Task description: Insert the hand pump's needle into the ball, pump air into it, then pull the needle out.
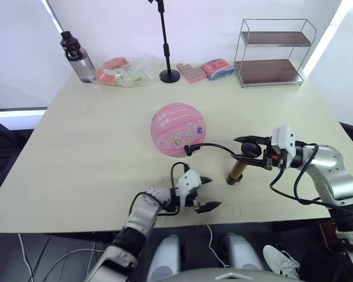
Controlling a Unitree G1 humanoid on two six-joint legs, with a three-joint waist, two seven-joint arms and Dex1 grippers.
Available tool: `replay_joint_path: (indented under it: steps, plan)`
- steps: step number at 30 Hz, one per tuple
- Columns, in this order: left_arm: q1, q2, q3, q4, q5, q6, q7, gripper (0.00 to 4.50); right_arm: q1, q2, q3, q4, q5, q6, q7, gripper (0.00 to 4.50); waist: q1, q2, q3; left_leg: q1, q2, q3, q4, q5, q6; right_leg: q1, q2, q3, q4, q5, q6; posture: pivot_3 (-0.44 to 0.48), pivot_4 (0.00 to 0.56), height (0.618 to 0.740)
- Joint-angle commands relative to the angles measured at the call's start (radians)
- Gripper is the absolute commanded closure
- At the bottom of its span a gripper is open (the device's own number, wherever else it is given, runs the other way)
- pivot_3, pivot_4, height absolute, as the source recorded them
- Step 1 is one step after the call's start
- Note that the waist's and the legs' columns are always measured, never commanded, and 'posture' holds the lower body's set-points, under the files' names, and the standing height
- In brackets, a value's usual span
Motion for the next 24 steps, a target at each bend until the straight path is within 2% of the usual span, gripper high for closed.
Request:
replay_joint_path:
  steps: [1, 5, 10, 16, 21, 24]
  plan:
    - [0.065, 0.073, 0.080, -0.200, -0.107, 0.025, -0.036, 0.00, 0.028, -0.019, 0.034, 0.016, -0.048, 0.064, -0.003, 2.76, 0.001, 0.001, 0.002, -0.001, 0.000, 0.000, 0.000, 0.000, 0.000, -0.002, -0.001, 0.000, 0.000, 0.000, 0.000, 0.000, 0.150, 0.740]
    - [0.107, 0.128, 0.128, -0.308, -0.175, 0.060, -0.046, 0.00, 0.031, -0.029, 0.031, -0.008, -0.048, 0.081, 0.001, 2.76, 0.008, 0.005, 0.004, -0.013, 0.000, 0.001, -0.001, 0.001, -0.001, -0.011, -0.005, -0.002, 0.000, 0.000, 0.000, 0.000, 0.150, 0.740]
    - [0.152, 0.230, 0.241, -0.440, -0.302, 0.111, -0.088, 0.00, 0.030, -0.066, 0.016, -0.072, -0.030, 0.133, 0.008, 2.76, 0.009, 0.007, 0.007, -0.017, -0.001, 0.002, -0.003, 0.002, -0.004, -0.014, -0.007, -0.003, -0.003, 0.000, 0.000, 0.000, 0.150, 0.740]
    - [0.176, 0.295, 0.308, -0.491, -0.365, 0.126, -0.123, 0.00, 0.018, -0.113, -0.017, -0.122, -0.062, 0.158, -0.033, 2.76, 0.024, 0.007, 0.009, -0.019, -0.002, 0.002, -0.004, 0.002, -0.004, -0.014, -0.008, -0.004, -0.007, 0.000, 0.000, 0.000, 0.150, 0.740]
    - [0.185, 0.317, 0.324, -0.486, -0.386, 0.111, -0.162, 0.00, -0.038, -0.182, -0.042, -0.119, -0.097, 0.131, -0.032, 2.76, 0.028, 0.013, 0.014, -0.021, -0.004, 0.004, -0.003, 0.002, -0.004, -0.013, -0.014, -0.013, -0.010, 0.000, 0.000, 0.000, 0.150, 0.740]
    - [0.185, 0.318, 0.328, -0.486, -0.392, 0.104, -0.175, 0.00, -0.087, -0.225, -0.053, -0.102, -0.102, 0.117, -0.018, 2.76, 0.028, 0.015, 0.017, -0.025, -0.009, 0.006, 0.000, 0.002, -0.004, -0.014, -0.013, -0.016, -0.011, 0.002, 0.002, 0.000, 0.150, 0.740]
